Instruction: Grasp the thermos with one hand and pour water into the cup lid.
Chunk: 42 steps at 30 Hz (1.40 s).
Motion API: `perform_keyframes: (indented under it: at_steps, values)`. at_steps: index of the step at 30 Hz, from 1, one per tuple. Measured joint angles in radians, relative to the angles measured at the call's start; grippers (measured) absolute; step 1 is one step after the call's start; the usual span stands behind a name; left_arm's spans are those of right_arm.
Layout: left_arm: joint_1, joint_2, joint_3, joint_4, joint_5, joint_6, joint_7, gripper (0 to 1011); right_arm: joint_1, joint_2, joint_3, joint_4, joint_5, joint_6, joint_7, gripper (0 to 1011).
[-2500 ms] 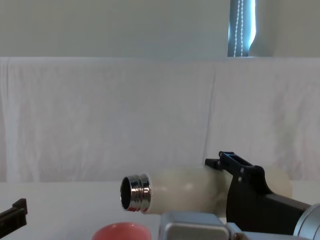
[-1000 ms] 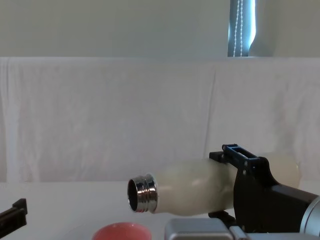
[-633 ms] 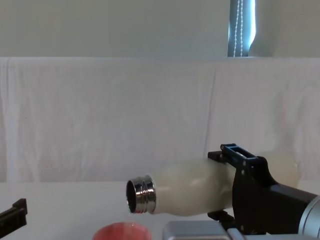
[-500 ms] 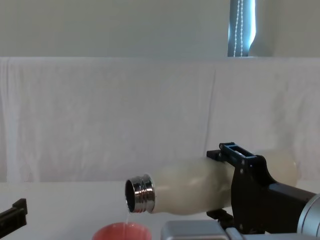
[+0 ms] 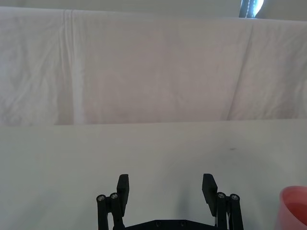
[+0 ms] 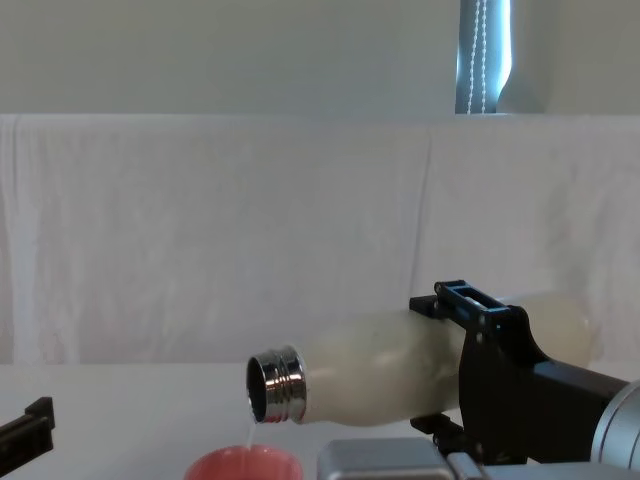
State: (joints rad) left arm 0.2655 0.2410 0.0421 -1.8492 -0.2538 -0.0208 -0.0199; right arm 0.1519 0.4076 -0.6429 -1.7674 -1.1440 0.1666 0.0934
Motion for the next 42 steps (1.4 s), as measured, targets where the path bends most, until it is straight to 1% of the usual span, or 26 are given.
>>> perform_keyframes:
  at_steps: [42]
  values:
    - [0.000,0.000,0.000,0.000,0.000,0.000,0.000,1001,0.010,0.001,-0.004,0.000,0.000,0.001,0.010,946]
